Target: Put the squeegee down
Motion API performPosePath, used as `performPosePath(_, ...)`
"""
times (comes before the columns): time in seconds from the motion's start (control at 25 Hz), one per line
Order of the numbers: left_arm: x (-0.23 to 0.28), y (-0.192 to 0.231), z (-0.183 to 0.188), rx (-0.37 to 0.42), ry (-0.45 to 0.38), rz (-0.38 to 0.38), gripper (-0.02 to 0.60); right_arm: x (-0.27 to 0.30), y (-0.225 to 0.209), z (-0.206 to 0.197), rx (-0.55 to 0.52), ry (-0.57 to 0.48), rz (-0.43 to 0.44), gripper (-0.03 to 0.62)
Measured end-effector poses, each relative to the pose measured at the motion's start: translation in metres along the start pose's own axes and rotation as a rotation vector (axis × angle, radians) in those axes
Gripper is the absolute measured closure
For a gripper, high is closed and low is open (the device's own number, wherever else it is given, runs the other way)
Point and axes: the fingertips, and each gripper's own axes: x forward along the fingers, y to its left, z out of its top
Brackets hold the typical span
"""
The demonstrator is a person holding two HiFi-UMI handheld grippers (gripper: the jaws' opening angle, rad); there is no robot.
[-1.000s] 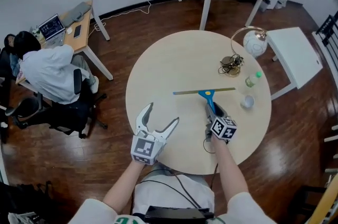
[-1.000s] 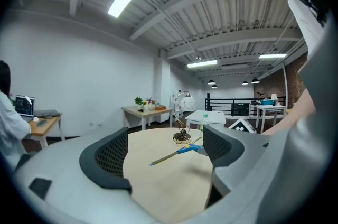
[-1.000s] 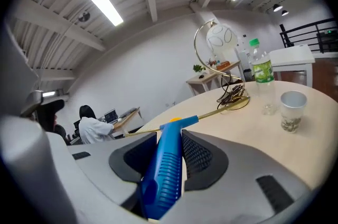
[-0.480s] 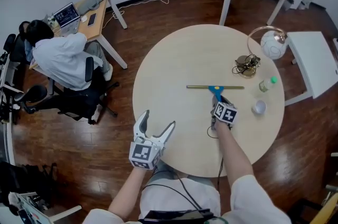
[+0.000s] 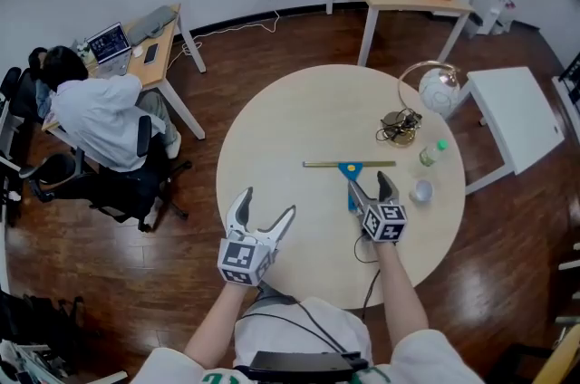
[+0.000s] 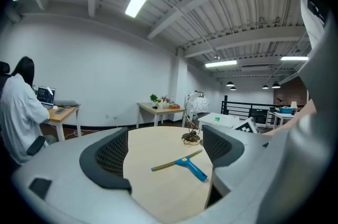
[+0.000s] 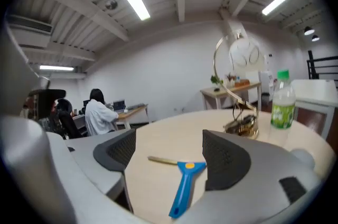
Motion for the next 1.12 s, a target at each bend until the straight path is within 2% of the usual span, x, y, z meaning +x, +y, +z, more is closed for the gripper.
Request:
performPosePath(0.12,0.001,-0.009,0.013,0.072,-0.014,-0.019,0.158,-0.056,0.02,0.061,-0.066,-0.18,0.003,0.168)
performPosePath(0.2,-0.001,-0.017,0.019,0.081,-0.032,-0.044,0.156,-0.091,0.035,0.091,-0.083,-0.279,0.008,0.168)
performPosePath(0.28,-0.004,-0.023,0.026,0.082,-0.054,-0.056,0.156,-0.12,0.049,0.111,-0.104,-0.331,0.003,0.171)
performPosePath(0.44,-0.006,-0.03,0.042,0.094,-0.094,-0.068,0.156,-0.152,0.061,0.122,-0.168,-0.333,-0.054,0.177)
performPosePath(0.68,-0.004,-0.044,0.054,0.096,-0.126,-0.094,0.156,-0.171,0.06,0.118,-0.195,-0.315,-0.101,0.177)
performPosePath(0.88,-0.01,-0.034,0.059,0.094,-0.161,-0.001,0.156,-0.177,0.053,0.126,-0.184,-0.314,-0.228,0.178)
performPosePath(1.12,-0.014,-0.031,0.051,0.104,-0.146,0.019,0.156,-0.177,0.066,0.131,-0.189,-0.332,-0.235,0.178)
